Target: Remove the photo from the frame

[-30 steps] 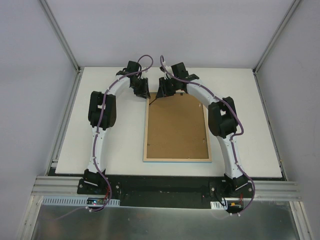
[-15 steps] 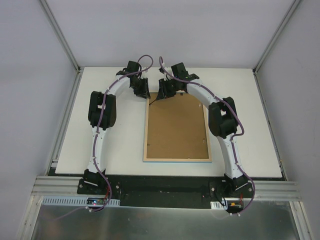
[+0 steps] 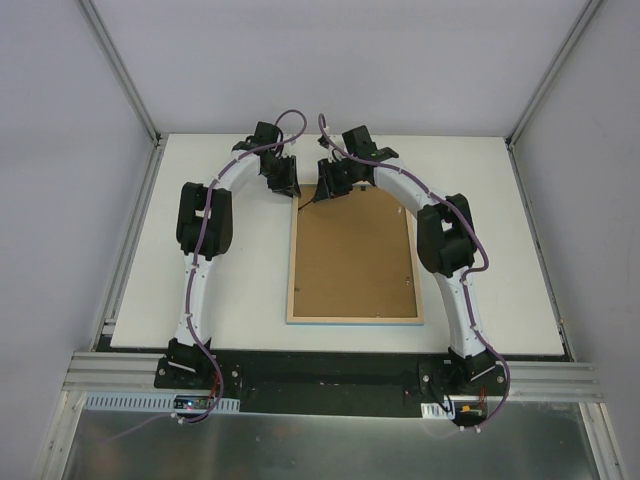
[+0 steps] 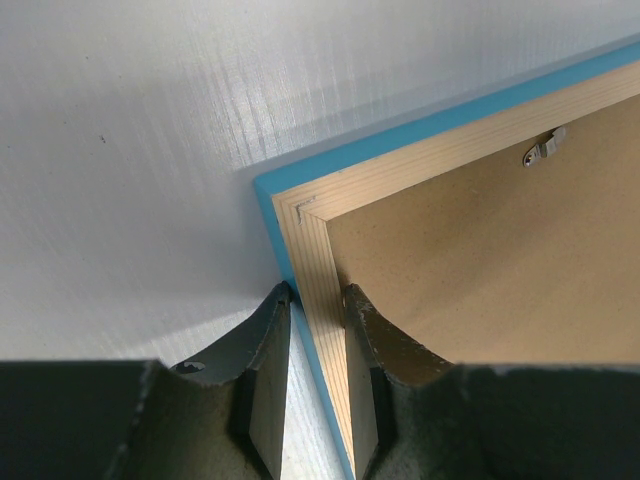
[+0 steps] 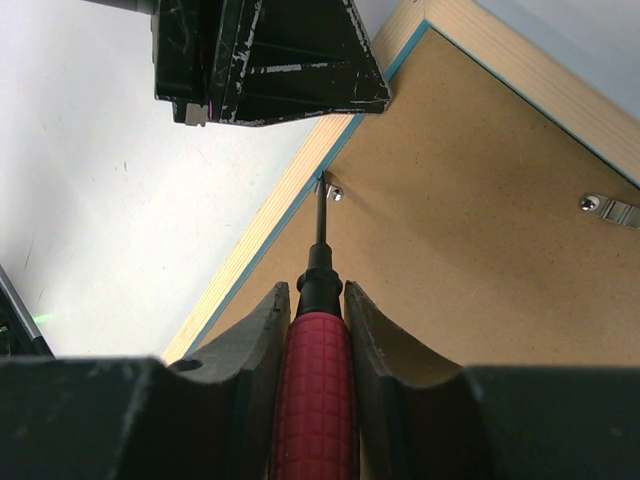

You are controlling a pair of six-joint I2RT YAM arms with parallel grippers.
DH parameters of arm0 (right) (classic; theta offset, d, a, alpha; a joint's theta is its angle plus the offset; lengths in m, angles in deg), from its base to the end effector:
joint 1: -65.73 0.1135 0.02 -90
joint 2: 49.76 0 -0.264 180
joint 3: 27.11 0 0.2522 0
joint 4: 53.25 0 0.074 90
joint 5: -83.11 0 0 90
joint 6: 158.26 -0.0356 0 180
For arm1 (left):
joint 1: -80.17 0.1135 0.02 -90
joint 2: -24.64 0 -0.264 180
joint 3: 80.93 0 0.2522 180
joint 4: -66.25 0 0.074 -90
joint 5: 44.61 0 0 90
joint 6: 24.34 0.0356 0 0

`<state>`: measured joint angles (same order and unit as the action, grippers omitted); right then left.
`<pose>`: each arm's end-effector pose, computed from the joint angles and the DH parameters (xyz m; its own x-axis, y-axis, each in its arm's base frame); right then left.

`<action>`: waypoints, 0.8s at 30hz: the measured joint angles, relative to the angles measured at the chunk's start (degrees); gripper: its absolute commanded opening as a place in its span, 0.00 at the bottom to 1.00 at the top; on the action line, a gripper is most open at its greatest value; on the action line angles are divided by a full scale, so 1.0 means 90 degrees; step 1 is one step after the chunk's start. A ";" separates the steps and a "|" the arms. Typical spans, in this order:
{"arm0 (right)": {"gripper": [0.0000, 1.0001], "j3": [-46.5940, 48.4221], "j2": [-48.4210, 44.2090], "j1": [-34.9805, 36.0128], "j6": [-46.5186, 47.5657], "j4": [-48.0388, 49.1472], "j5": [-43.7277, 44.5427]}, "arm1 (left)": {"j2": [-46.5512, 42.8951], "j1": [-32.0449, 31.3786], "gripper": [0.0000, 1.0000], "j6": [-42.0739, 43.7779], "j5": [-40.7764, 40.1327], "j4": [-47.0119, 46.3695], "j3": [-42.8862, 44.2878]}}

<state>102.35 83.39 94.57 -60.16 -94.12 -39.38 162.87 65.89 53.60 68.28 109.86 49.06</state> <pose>0.4518 0.2706 0.2169 -0.5039 -0.4132 -0.7585 -0.8213 0.5010 0.2727 0.5126 -0.1448 0.1692 -0.8414 0.0155 -0.5402 0.2907 0.8557 -0.4282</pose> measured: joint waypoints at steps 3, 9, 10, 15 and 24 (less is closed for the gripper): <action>0.01 0.0000 0.0000 0.0000 -0.0007 -0.0007 -0.0017 | 0.0000 0.0000 0.04 0.0000 0.0002 0.0000 0.0000; 0.01 0.0015 -0.0002 0.0002 0.0257 -0.0104 -0.0058 | 0.0000 0.0000 0.03 0.0000 0.0002 0.0000 0.0000; 0.01 0.0036 -0.0005 0.0005 0.0367 -0.0155 -0.0068 | 0.0000 0.0000 0.04 0.0000 0.0005 0.0000 0.0000; 0.01 0.0117 -0.0058 0.0080 0.0855 -0.0573 -0.0182 | 0.0000 0.0000 0.03 0.0000 0.0010 0.0000 0.0000; 0.01 0.0121 -0.0189 0.0158 0.1183 -0.0950 -0.0274 | 0.0000 0.0000 0.03 0.0000 0.0010 0.0000 0.0000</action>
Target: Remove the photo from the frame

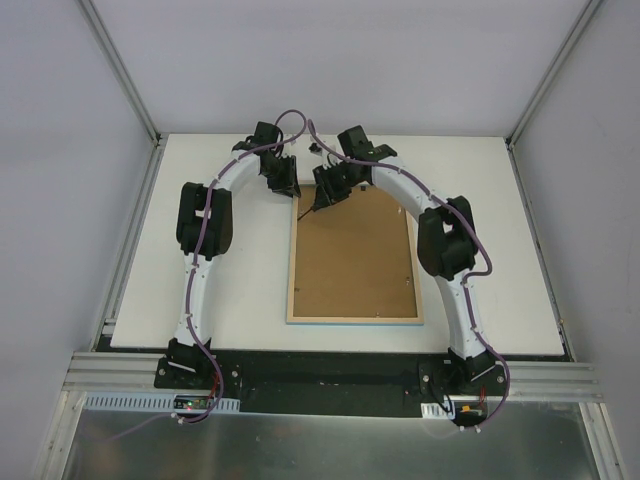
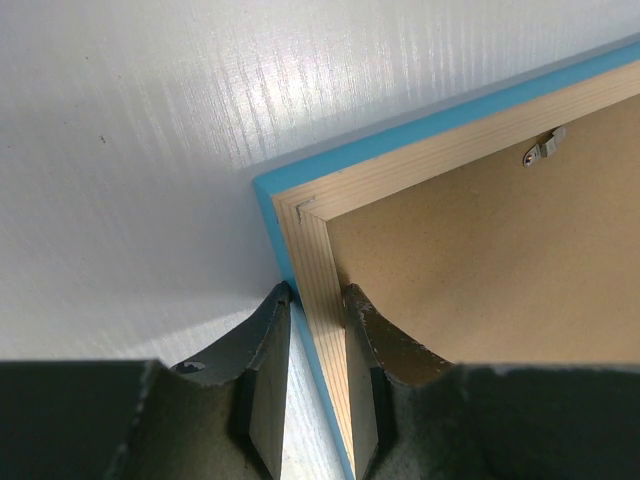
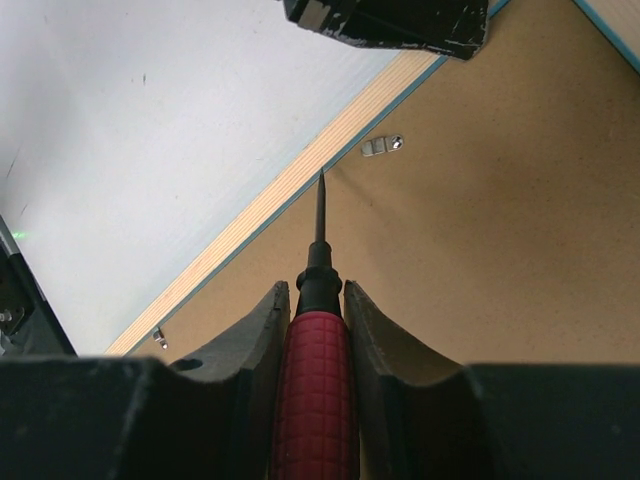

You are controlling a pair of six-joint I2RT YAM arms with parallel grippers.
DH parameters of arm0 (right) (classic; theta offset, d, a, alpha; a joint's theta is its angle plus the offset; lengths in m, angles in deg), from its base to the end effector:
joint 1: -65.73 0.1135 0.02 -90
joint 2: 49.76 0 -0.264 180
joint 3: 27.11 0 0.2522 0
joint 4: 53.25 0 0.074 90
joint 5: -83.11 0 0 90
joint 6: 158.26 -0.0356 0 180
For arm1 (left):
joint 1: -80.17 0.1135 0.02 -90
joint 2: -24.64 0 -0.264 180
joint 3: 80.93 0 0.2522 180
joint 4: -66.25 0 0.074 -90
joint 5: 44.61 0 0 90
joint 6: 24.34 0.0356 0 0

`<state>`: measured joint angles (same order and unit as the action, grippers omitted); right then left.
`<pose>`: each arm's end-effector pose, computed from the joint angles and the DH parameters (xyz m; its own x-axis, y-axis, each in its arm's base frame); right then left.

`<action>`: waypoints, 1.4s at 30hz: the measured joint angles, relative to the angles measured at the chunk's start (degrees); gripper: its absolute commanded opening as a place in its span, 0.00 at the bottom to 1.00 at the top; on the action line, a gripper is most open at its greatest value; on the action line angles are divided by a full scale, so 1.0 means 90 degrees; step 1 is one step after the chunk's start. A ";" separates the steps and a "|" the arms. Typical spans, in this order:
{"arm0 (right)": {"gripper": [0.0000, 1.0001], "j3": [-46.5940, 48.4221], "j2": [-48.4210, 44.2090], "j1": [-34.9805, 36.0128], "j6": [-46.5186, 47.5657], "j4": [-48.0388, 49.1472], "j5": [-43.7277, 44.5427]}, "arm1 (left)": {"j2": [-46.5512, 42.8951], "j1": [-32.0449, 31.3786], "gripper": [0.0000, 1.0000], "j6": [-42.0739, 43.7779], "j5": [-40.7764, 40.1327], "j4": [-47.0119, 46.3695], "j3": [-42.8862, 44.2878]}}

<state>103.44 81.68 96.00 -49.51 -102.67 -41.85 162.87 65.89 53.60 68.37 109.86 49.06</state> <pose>0.4326 0.2761 0.2281 -0.3949 -0.5355 -0.7465 -0.9041 0.3709 0.2123 0.5126 -0.1448 0.1692 -0.8416 0.0157 -0.5399 0.2914 0.8549 -0.4293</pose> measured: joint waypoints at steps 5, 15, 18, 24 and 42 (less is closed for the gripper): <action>0.01 0.0000 -0.0119 0.0032 0.0017 -0.0027 -0.0024 | -0.0002 0.0000 0.08 0.0000 0.0000 0.0000 0.0000; 0.01 -0.0508 -0.0850 0.0068 0.0119 0.0109 0.0430 | -0.0046 0.0007 0.43 0.0083 0.0080 -0.0022 -0.0061; 0.01 -0.1311 -0.1559 0.0068 0.0316 0.0214 0.0452 | -0.0163 0.0007 0.56 0.0170 0.0109 -0.0024 -0.0182; 0.01 -0.2805 -0.3045 0.0119 0.0903 0.0272 0.0372 | -0.0602 0.0010 0.59 0.0469 0.0083 0.0051 -0.0760; 0.01 -0.5226 -0.4396 0.1416 0.1999 0.1707 0.0988 | -0.2035 -0.0131 0.49 0.0967 0.0143 0.0204 -0.3053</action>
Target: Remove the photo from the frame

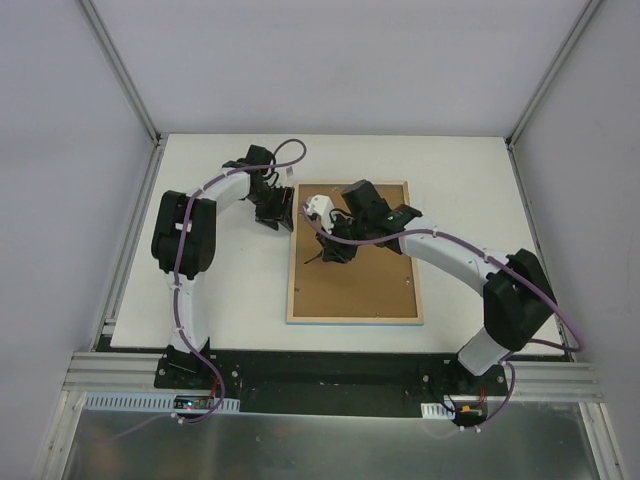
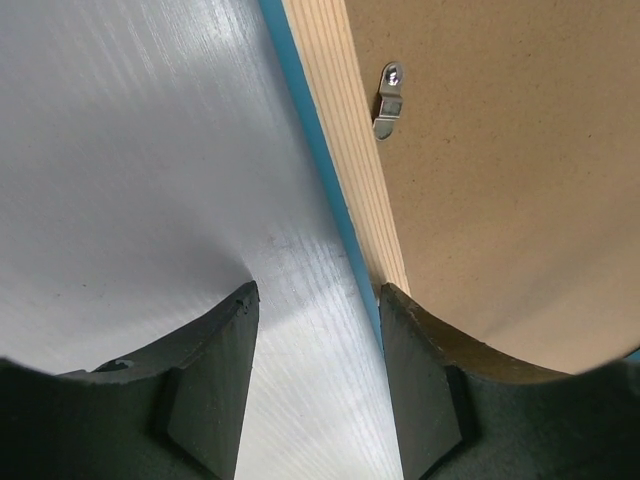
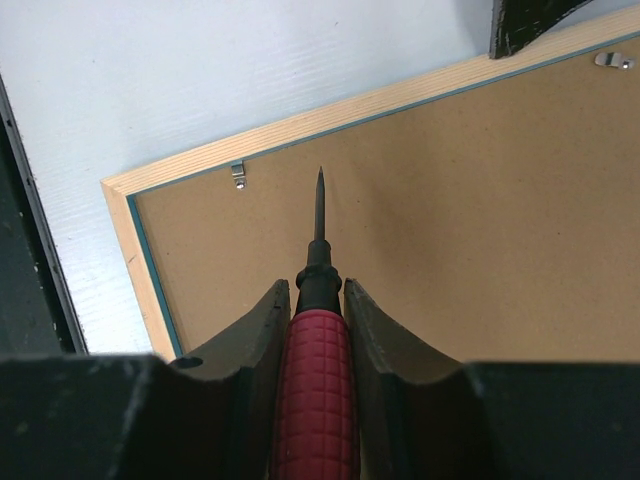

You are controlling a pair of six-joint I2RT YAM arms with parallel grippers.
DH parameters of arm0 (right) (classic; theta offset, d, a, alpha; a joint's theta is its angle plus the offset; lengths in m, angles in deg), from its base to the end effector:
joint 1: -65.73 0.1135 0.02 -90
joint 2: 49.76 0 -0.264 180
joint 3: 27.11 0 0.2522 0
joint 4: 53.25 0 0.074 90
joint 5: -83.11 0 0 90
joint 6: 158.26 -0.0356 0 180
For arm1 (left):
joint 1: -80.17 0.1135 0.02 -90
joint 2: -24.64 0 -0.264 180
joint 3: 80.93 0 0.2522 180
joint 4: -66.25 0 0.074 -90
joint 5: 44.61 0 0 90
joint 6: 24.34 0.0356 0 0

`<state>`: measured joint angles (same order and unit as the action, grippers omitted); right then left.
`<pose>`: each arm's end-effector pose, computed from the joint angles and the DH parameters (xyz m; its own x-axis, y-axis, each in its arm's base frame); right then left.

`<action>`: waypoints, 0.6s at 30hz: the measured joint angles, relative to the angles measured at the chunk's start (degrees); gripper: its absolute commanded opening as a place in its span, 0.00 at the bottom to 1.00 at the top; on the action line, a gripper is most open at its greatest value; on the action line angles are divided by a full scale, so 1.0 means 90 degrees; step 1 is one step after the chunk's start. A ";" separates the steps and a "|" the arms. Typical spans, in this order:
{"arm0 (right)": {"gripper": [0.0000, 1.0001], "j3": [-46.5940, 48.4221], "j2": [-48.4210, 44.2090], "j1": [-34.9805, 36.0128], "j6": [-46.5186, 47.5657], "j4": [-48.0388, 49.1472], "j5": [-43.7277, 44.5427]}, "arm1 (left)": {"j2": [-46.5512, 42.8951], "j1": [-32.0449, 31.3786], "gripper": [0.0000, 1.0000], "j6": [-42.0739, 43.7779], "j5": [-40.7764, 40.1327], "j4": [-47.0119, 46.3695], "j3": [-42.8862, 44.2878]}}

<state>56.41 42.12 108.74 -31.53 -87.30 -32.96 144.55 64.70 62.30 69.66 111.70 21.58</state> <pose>0.2500 0.2546 0.2692 0.1131 -0.6292 -0.7690 -0.9762 0.0739 -0.2040 0.4210 -0.1317 0.1722 -0.8809 0.1884 -0.4341 0.3729 0.8410 -0.3919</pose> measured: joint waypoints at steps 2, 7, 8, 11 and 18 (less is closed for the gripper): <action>0.01 0.0005 0.0131 0.0075 0.0046 0.0056 0.0058 | 0.0000 -0.0010 0.50 0.0002 0.0032 -0.0012 -0.0012; 0.01 0.0010 0.0386 0.0165 0.0165 0.0063 0.0187 | 0.0000 -0.0131 0.52 0.0000 0.0078 -0.0010 -0.0015; 0.01 0.0010 0.0391 0.0165 0.0189 0.0051 0.0197 | 0.0000 -0.0163 0.53 0.0000 0.0087 -0.0007 -0.0015; 0.01 0.0027 0.0389 0.0165 0.0308 0.0036 0.0206 | 0.0000 -0.0243 0.54 0.0015 0.0148 -0.0005 -0.0015; 0.01 0.0083 0.0279 0.0165 0.0668 -0.0197 0.0233 | -0.0005 -0.0228 0.54 0.0452 0.0476 0.0024 -0.0015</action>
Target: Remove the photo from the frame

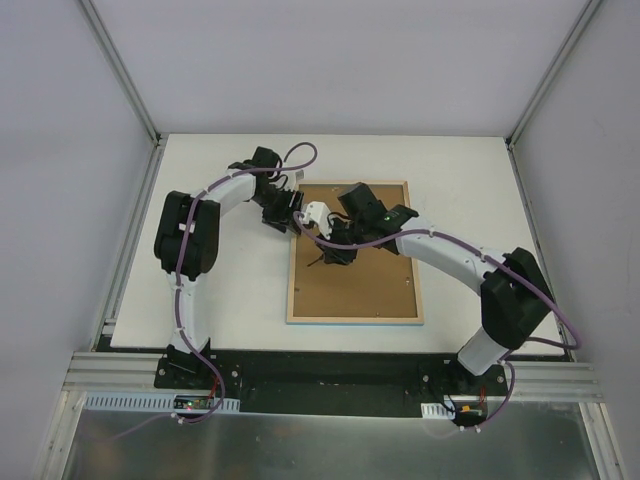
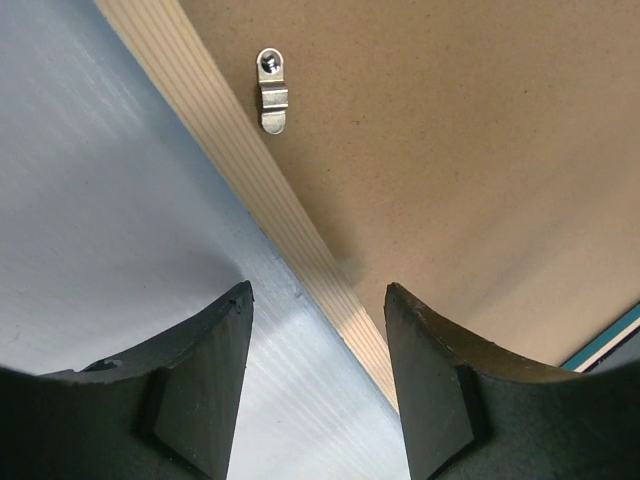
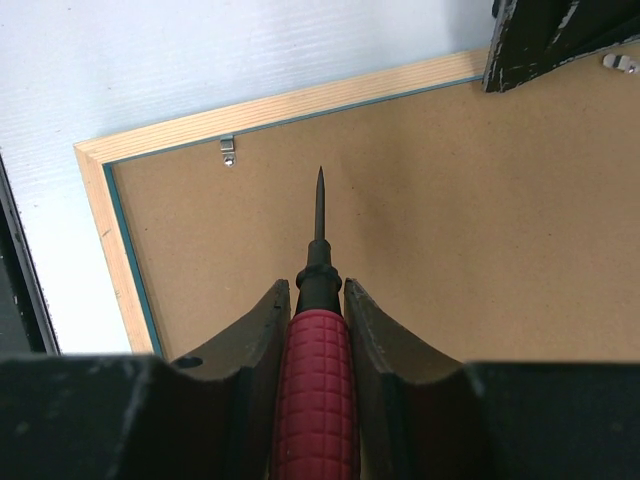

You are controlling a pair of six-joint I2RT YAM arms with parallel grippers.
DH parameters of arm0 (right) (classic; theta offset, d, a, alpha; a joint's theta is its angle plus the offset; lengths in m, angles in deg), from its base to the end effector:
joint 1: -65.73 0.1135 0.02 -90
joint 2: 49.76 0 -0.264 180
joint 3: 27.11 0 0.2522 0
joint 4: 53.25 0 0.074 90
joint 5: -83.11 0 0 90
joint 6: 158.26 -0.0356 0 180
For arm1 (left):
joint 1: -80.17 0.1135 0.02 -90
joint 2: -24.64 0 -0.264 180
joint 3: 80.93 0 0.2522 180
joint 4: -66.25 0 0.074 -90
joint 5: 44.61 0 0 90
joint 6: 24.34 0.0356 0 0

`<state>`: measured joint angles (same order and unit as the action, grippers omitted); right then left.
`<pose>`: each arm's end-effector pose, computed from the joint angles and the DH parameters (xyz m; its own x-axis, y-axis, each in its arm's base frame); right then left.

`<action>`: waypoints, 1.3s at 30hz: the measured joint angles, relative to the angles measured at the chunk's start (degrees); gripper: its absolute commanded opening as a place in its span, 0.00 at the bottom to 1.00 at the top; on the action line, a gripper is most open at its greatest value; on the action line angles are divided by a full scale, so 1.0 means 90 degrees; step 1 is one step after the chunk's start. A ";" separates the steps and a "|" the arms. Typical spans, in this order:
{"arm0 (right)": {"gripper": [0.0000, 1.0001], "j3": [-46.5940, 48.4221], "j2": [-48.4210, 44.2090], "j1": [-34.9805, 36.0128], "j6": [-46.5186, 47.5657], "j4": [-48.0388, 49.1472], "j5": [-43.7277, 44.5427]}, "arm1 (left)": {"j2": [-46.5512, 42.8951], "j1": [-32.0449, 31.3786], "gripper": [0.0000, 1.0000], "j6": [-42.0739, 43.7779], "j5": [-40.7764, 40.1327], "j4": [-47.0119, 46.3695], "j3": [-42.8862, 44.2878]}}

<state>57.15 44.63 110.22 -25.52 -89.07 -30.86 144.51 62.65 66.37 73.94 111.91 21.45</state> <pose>0.2485 0.2644 0.2558 0.1948 -0.6780 -0.7088 -0.9663 -0.0085 -0.2574 0.4141 -0.1486 0.1727 -0.8449 0.2781 -0.4569 0.4808 0.7693 -0.4208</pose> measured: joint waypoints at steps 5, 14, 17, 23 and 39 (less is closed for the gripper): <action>0.01 0.0005 -0.0267 0.0000 0.0015 -0.0005 -0.0053 | -0.0007 0.0041 0.53 0.0117 0.0165 0.0000 0.0000; 0.01 0.0114 -0.0100 0.0070 -0.0328 0.0168 0.0100 | -0.0170 0.0041 0.52 0.0180 0.0187 0.0015 -0.0177; 0.01 0.0143 0.0007 0.0163 -0.0367 0.0209 0.0236 | -0.0206 0.0041 0.52 0.0187 0.0289 0.0005 -0.0204; 0.01 0.0143 0.0104 0.0313 -0.0396 0.0223 0.0447 | -0.0206 0.0041 0.51 0.0185 0.0350 0.0015 -0.0236; 0.01 0.0146 0.0143 0.0452 -0.0435 0.0352 0.1226 | -0.0206 0.0041 0.50 0.0182 0.0340 0.0012 -0.0255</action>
<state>58.46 45.92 114.29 -29.43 -85.90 -19.82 142.65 63.02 68.01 77.00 112.02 19.16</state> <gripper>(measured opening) 0.280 0.507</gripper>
